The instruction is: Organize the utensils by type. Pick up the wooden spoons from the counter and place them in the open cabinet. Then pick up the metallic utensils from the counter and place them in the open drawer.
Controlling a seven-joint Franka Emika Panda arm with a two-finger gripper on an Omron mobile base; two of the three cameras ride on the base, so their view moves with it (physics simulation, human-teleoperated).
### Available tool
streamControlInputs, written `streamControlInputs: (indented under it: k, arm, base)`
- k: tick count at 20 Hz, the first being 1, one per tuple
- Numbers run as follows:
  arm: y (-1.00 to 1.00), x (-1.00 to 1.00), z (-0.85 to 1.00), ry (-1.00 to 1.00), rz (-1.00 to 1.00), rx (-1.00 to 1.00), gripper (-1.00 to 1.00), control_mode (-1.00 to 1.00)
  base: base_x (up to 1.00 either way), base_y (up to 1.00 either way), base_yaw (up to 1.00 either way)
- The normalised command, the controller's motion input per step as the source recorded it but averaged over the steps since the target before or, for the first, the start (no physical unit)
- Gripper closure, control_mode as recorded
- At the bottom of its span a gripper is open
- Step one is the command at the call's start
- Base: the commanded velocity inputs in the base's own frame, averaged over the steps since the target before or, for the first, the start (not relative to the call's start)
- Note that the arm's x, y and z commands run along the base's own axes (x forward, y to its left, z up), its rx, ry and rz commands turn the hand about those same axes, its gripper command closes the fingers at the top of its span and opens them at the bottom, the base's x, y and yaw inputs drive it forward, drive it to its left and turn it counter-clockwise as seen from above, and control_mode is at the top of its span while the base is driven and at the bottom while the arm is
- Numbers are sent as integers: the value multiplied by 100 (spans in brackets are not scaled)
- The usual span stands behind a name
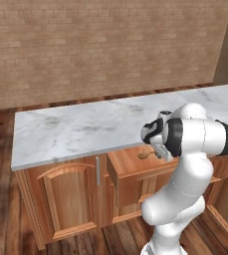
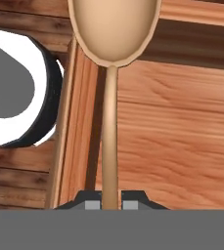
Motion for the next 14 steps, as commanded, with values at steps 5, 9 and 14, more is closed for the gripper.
streamControlInputs:
  k: [5, 9, 14]
  arm:
    - [-3, 11, -12, 0, 1, 0, 100, -100]
    - [-3, 13, -22, 0, 2, 0, 100, -100]
    - [0, 11, -25, -3, 0, 0, 100, -100]
  base:
    - [0, 0, 0]
    - [0, 0, 0]
    - [0, 0, 0]
